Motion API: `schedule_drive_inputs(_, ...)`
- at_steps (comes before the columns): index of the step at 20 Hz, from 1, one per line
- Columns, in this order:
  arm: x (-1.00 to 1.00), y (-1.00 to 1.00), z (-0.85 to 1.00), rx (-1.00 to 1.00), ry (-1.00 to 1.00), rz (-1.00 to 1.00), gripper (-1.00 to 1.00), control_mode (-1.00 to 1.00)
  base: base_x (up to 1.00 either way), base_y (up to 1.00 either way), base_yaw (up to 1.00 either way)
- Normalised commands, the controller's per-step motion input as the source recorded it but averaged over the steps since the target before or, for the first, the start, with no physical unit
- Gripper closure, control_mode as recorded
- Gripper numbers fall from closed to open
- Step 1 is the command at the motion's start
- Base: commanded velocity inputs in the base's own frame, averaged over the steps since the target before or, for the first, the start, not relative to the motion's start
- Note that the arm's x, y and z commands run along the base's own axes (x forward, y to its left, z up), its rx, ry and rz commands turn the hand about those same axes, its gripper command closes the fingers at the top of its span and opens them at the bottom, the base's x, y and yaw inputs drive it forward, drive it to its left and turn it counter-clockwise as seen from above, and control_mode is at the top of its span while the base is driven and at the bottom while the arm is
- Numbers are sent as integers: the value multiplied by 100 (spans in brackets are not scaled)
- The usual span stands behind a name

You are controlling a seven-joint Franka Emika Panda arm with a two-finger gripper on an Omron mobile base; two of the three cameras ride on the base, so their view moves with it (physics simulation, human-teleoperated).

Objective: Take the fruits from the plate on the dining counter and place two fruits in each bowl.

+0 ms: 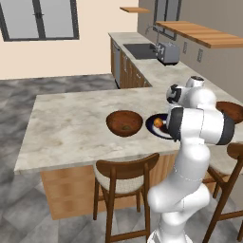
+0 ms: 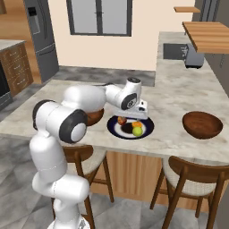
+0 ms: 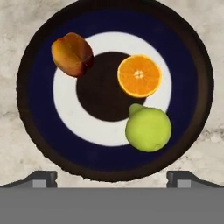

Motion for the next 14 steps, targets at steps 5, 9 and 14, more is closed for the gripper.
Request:
schedule_drive_inputs(5, 18, -34, -19, 0, 0, 0, -100, -100, 0, 0, 0)
schedule_drive_inputs(9, 8, -23, -26, 0, 0, 0, -100, -100, 0, 0, 0)
schedule_drive_inputs(14, 1, -6, -32, 0, 0, 0, -100, -100, 0, 0, 0)
